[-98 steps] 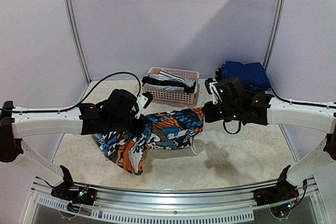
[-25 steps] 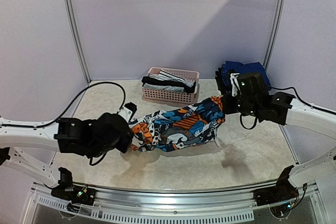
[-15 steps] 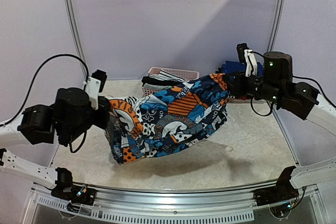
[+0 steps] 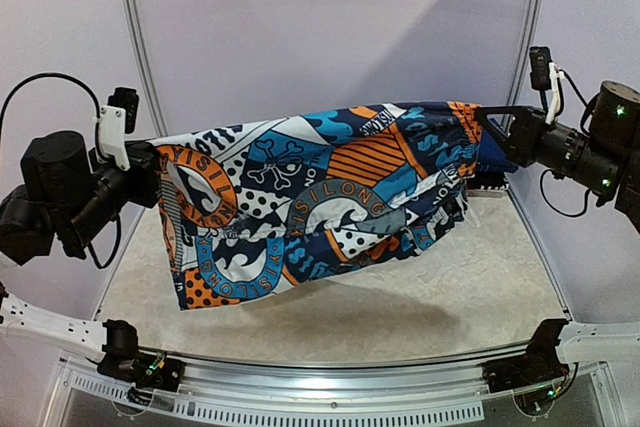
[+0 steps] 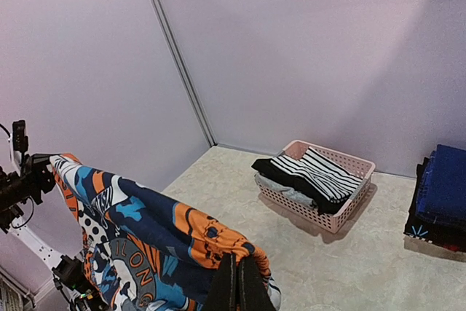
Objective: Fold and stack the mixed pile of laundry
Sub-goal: Adjust the crumpled shorts at the center of the board.
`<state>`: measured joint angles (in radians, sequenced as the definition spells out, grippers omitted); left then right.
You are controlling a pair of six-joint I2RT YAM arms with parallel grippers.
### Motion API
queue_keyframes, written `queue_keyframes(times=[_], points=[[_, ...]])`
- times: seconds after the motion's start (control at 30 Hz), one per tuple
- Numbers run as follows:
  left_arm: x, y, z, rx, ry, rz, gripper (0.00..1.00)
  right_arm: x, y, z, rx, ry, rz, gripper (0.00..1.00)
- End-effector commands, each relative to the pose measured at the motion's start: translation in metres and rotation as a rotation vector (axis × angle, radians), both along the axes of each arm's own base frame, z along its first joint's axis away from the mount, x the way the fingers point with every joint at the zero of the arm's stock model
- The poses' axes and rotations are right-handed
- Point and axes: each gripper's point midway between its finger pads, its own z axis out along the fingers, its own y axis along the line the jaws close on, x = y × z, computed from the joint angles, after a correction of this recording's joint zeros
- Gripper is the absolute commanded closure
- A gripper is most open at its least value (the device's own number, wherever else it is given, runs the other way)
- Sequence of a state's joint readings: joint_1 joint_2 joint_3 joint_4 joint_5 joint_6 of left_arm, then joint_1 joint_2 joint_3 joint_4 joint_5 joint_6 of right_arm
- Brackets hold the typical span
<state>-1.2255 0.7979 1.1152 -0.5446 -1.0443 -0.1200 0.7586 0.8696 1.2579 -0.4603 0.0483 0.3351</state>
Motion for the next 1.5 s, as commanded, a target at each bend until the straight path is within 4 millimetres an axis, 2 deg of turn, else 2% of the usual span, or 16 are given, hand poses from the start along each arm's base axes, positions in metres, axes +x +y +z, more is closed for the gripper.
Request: queue_keyframes(times=[0.0,0.13,0.23,0.33,0.7,0.9,1.13,1.2,1.27,1.3,1.33,1.4,1.47], points=[[0.01,-0.006,-0.025,0.088,0.05,0.045,1.0,0.026,-0.002,-0.063,-0.084,0.157,-0.12,1.0],[0.029,-0.01,-0.076,0.148,0.199,0.093,1.0,0.049,0.0,-0.127,-0.194,0.302,-0.217,1.0],[0.041,-0.009,-0.118,0.155,0.306,0.111,1.0,0.059,-0.001,-0.169,-0.269,0.381,-0.272,1.0],[0.05,-0.011,-0.151,0.137,0.377,0.096,1.0,0.064,-0.001,-0.197,-0.315,0.423,-0.301,1.0],[0.093,-0.006,-0.239,0.139,0.588,0.138,1.0,0.099,-0.01,-0.261,-0.417,0.545,-0.384,1.0],[0.116,-0.006,-0.273,0.137,0.662,0.147,1.0,0.116,-0.011,-0.289,-0.447,0.607,-0.395,1.0],[0.141,-0.004,-0.303,0.141,0.712,0.181,0.99,0.132,-0.01,-0.318,-0.473,0.661,-0.396,1.0],[0.146,-0.002,-0.307,0.153,0.72,0.2,0.89,0.136,-0.008,-0.324,-0.481,0.675,-0.391,1.0],[0.148,0.003,-0.31,0.161,0.728,0.232,0.65,0.139,-0.006,-0.332,-0.493,0.688,-0.386,1.0],[0.148,0.006,-0.308,0.16,0.73,0.251,0.46,0.14,-0.005,-0.335,-0.499,0.693,-0.383,1.0],[0.147,0.009,-0.307,0.16,0.73,0.263,0.36,0.142,-0.004,-0.336,-0.502,0.694,-0.38,1.0],[0.144,0.012,-0.302,0.157,0.727,0.273,0.24,0.144,-0.002,-0.341,-0.508,0.705,-0.378,1.0],[0.137,0.014,-0.295,0.146,0.722,0.267,0.2,0.146,-0.002,-0.343,-0.514,0.706,-0.382,1.0]])
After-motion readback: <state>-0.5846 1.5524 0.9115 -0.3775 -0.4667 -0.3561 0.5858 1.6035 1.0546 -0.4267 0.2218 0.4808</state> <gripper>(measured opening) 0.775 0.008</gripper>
